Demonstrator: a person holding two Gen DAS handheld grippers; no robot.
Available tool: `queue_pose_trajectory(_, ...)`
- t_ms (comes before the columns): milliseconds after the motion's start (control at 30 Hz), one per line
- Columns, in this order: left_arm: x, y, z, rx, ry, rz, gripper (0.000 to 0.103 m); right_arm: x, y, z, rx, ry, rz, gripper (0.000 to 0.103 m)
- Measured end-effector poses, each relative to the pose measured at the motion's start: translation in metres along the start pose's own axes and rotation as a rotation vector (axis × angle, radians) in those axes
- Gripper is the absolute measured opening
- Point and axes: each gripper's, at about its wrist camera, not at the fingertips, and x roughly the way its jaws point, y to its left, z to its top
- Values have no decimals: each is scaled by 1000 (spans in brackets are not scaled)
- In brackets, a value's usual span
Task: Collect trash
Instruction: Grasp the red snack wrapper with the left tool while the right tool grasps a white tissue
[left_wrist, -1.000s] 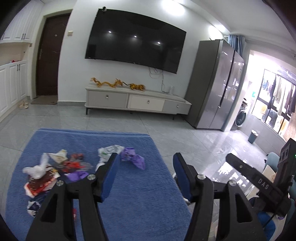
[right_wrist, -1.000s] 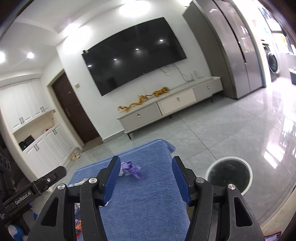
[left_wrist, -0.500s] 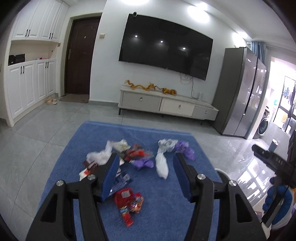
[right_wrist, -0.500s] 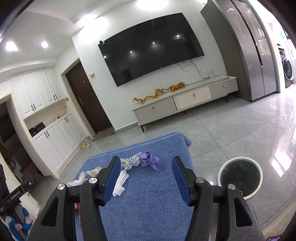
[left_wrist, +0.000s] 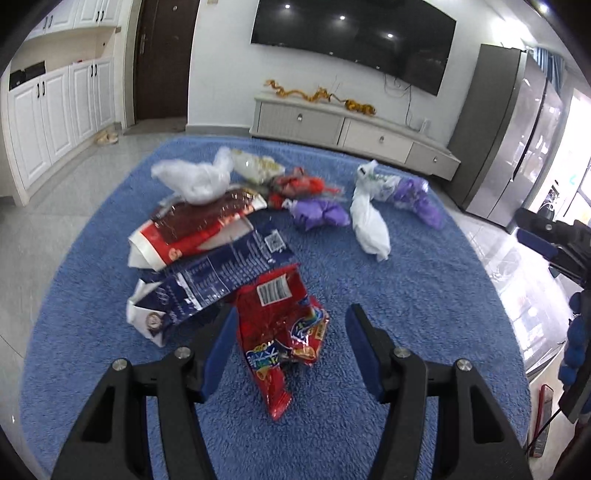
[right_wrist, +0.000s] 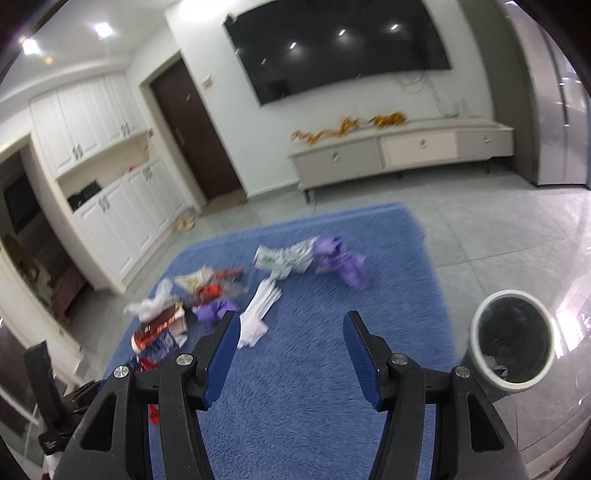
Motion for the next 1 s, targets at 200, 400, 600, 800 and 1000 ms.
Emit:
queue_pose_trajectory(200,22,4,1,-1,24,20,58,73,21,-3,-37,146,77,56)
queue_pose_trajectory(400,30,4,0,7,28,21,58,142,30,-2,-49,240,116,56)
queue_pose_trajectory(600,30,-2,-4,37,10,31,52,177,32,-8,-36,301,154,42)
queue_pose_trajectory(800,24,-13,-6,66,-4,4,27,169,27,-11,-27,290,183,12)
queue_pose_trajectory(1000,1,-22,-9,74,-32,-29,18,126,26,-17,-36,242,219,11)
